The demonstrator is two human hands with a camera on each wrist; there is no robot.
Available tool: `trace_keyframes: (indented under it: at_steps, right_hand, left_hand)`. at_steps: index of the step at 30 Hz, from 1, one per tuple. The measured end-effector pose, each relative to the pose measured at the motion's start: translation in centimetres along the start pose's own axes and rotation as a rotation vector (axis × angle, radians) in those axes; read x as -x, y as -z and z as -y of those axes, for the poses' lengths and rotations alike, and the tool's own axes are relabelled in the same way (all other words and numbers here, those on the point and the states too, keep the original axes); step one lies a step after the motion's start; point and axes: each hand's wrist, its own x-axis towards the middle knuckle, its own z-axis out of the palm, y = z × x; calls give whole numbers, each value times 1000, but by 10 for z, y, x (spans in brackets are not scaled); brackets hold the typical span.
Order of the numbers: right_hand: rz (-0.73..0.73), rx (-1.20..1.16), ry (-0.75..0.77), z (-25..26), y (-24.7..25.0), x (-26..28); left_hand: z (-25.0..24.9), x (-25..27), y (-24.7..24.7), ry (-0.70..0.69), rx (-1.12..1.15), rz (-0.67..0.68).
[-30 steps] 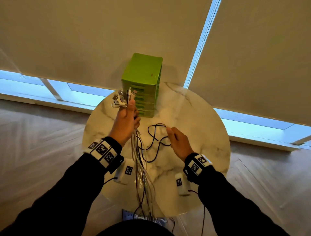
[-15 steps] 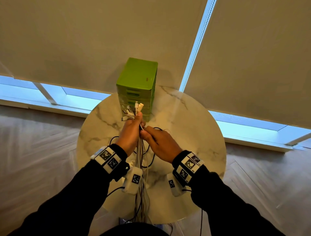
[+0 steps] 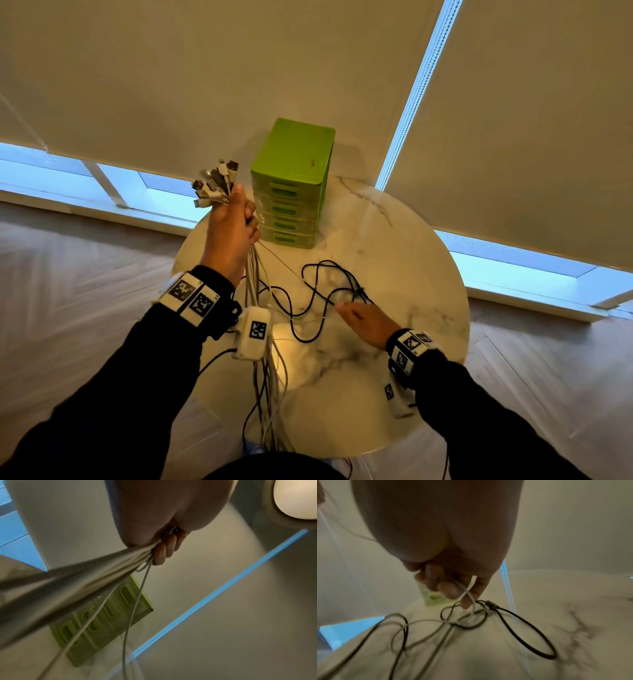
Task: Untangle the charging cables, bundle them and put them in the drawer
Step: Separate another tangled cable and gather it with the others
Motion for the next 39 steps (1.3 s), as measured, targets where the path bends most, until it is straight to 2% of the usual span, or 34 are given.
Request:
trace_keyframes:
  at_steps: [3,5,11,15,17,20,22,24,25,26,28,30,32,33,37,39]
  right_hand:
    - [-336,-24,8,15,15,-14]
    - [-449,-45,31,38,25,-21]
    - [-508,15,246,109,25,-18]
    - [-492,33,201,118,33,-23]
    - [-409,22,123,109,50,-25]
    - [-79,-8,-23,85,78,-19]
    - [64,154,-64,68,87,-16]
    - [-35,294,10,65,86,-13]
    - [-54,255,94,71,82,-10]
    - [21,177,181,82,77,-5]
    - [365,84,225,110,64,6]
    - [703,53,119,132,42,15]
    - [870,57,59,137,17,18]
    - [862,54,51,136,8,19]
    - [563,-220,100,130,0,10]
    - [529,-271,150,133,-3,5]
  left_hand:
    - [13,11,0,-35,-172,75]
    - [23,22,-3,-6,-263,113]
    - [35,45,-14,70,-282,205]
    - [34,47,-12,107,-203,249]
    - [31,43,-4,93,-167,232]
    - [26,32,13,78,-149,202]
    - [20,27,20,116,-84,216]
    - [15,25,22,152,-40,269]
    - [13,25,21,161,-38,297]
    - [13,25,20,167,-46,319]
    - [12,26,17,173,-73,354]
    - [11,24,15,168,-103,371]
    - [7,21,16,155,-125,367]
    - [5,20,18,151,-124,359]
    - [4,23,23,131,-108,354]
    - [5,28,21,126,-117,366]
